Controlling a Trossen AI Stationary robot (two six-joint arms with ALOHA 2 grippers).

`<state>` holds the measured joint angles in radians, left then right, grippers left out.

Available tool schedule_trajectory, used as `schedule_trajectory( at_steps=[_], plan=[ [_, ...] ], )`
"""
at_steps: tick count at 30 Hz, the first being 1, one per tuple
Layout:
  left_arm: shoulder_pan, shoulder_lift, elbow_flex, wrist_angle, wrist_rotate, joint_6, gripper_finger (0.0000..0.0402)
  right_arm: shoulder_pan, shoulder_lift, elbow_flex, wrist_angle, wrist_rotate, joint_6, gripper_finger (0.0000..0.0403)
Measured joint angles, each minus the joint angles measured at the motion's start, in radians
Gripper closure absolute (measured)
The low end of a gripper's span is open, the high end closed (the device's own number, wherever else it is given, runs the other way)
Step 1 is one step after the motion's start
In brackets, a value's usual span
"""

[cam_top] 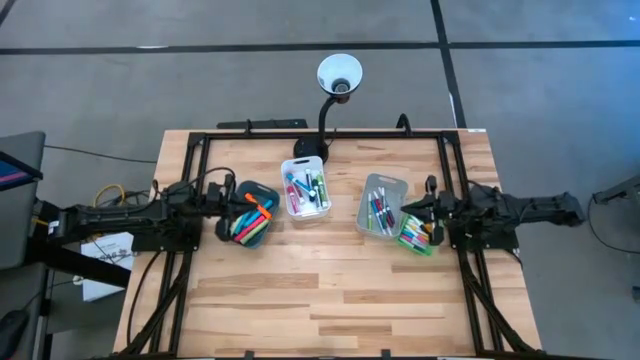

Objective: Pick & Place Markers
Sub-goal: Return to Home Position

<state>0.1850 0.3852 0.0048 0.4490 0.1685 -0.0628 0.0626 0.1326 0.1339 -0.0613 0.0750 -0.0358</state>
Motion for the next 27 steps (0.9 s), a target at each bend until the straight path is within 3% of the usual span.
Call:
schedule_trajectory(
  at_steps=[6,11,18,27],
  plan=[
    [0.0,-0.018,0.0,0.009,0.067,0.037,0.0397,0.02,-0.131,-0.071,-0.012,-0.001,-0.014,0.04],
    [0.0,-0.031,0.0,0.009,0.067,0.038,0.0397,0.018,-0.116,-0.119,0.072,-0.007,-0.04,0.0402],
    [0.0,-0.014,0.0,0.009,0.065,-0.075,0.0392,0.013,-0.114,-0.12,0.073,0.009,-0.043,0.0402],
    [0.0,-0.009,0.0,0.009,0.065,-0.084,0.0394,0.013,-0.114,-0.12,0.072,0.006,-0.043,0.0402]
  ],
)
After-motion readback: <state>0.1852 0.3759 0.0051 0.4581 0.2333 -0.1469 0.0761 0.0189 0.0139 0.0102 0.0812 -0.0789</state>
